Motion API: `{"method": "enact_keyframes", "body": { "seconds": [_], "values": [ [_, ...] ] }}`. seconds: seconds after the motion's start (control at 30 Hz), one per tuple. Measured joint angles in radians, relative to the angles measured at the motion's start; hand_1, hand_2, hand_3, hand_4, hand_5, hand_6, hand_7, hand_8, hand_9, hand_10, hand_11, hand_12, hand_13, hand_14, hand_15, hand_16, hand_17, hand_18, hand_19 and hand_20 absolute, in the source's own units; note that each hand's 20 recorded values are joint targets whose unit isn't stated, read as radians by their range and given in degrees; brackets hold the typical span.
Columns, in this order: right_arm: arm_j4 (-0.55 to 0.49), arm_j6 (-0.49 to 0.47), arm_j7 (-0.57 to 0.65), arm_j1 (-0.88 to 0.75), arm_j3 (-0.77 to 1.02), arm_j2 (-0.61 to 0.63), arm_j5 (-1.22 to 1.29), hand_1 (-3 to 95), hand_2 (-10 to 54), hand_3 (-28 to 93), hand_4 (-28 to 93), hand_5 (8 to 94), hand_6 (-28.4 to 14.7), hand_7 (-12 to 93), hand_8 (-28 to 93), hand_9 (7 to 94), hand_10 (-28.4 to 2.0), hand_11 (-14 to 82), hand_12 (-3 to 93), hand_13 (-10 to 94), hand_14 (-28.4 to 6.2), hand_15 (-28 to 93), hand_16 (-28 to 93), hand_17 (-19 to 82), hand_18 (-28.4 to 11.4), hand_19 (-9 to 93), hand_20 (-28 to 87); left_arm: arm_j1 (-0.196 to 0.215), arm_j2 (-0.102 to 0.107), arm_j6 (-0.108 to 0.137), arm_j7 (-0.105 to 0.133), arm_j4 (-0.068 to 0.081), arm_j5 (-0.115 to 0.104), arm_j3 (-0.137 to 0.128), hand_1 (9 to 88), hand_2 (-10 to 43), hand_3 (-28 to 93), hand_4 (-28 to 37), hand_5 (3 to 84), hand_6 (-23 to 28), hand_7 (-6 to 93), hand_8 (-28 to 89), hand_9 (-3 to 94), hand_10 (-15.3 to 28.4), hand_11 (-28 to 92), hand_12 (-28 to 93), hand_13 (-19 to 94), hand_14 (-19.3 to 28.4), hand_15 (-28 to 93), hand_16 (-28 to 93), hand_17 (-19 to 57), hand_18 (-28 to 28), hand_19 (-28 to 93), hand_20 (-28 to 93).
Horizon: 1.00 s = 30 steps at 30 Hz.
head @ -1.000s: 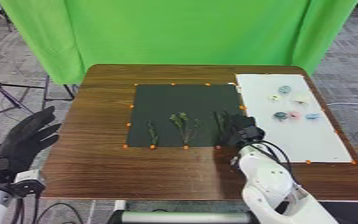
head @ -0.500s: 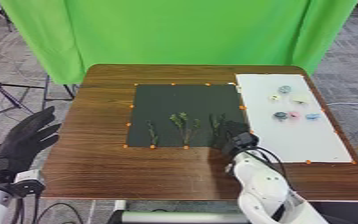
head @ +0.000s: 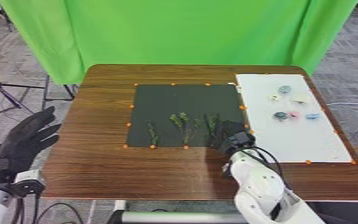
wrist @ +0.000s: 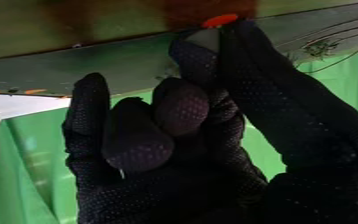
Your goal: Arrange flowers
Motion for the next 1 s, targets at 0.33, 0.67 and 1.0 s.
{"method": "enact_keyframes", "body": {
  "seconds": [0.33,0.67,1.0],
  "values": [
    [0.0,-0.031,0.004,0.01,0.012,-0.008,0.005,28.4,-9.5,81,-28,64.1,-0.8,56,11,68.8,-11.5,66.5,49.4,68,-10.0,85,37,23,-20.9,75,44,0.0,0.0,0.0,-0.001,0.0,0.0,0.0,23.2,-5.1,71,-28.3,22.6,1.1,22.2,-11,17.7,8.6,15,19,15,11.8,23,3,-9.0,18.7,40,7],
    [-0.01,-0.06,0.008,0.012,0.026,-0.016,0.034,21.8,-9.5,81,-28,64.6,-1.9,59,-16,67.4,-12.2,65.6,49.5,67,-10.6,85,36,22,-21.1,74,44,0.0,0.0,0.0,-0.001,0.0,0.0,0.0,23.3,-5.0,71,-28.3,22.5,1.0,22.3,-11,17.7,8.6,15,19,15,11.8,23,3,-9.1,18.7,40,7],
    [-0.006,-0.014,0.017,0.014,0.034,-0.016,0.028,22.0,-9.5,85,-28,33.3,-10.9,57,-22,34.4,-21.3,69.5,48.9,47,-15.0,88,31,17,-22.1,74,44,0.0,0.0,0.0,-0.002,0.0,0.0,0.0,23.3,-5.1,71,-28.3,22.5,1.0,22.4,-11,17.7,8.6,15,19,15,11.8,23,3,-9.1,18.8,40,7]
  ]
}}
